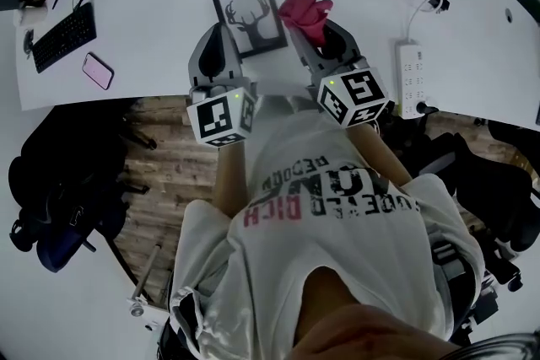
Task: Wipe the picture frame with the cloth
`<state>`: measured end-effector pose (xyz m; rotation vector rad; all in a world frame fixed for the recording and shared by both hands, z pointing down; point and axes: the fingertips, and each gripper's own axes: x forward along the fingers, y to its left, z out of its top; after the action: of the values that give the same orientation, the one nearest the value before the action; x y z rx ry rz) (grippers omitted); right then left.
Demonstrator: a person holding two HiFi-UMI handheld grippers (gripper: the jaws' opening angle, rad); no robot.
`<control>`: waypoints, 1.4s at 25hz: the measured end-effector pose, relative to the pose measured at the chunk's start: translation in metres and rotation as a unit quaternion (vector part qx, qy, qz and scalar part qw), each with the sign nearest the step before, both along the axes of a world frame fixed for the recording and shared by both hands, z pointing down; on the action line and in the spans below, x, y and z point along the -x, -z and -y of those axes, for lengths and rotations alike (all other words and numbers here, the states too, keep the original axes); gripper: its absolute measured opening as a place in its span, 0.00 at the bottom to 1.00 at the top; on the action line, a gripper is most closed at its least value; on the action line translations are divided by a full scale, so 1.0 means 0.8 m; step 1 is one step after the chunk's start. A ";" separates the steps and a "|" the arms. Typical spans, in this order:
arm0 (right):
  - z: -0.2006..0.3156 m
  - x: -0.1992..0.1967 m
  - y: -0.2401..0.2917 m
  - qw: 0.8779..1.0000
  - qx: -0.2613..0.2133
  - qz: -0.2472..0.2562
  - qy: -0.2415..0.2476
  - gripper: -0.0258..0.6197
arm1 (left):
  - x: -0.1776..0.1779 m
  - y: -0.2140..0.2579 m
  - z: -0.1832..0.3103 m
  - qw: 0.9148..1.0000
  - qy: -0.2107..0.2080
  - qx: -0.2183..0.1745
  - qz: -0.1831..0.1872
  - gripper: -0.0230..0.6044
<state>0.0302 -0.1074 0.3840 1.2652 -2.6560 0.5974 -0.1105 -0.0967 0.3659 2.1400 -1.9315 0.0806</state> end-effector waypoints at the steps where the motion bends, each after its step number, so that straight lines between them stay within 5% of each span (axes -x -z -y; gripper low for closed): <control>1: 0.005 0.006 -0.003 1.000 0.000 -0.001 0.000 0.23 | 0.003 -0.001 0.005 1.000 -0.003 -0.001 0.003 0.03; 22: 0.097 0.089 -0.120 0.997 0.028 -0.069 -0.005 0.23 | 0.081 -0.056 0.095 0.996 -0.038 -0.031 0.070 0.03; 35: 0.112 0.097 -0.189 0.985 0.075 -0.151 -0.024 0.22 | 0.102 -0.079 0.112 0.998 -0.035 -0.013 0.055 0.03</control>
<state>-0.0471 -0.1973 0.5348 1.2672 -2.2964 0.5510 -0.1921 -0.1860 0.4294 2.2644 -1.9268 0.1912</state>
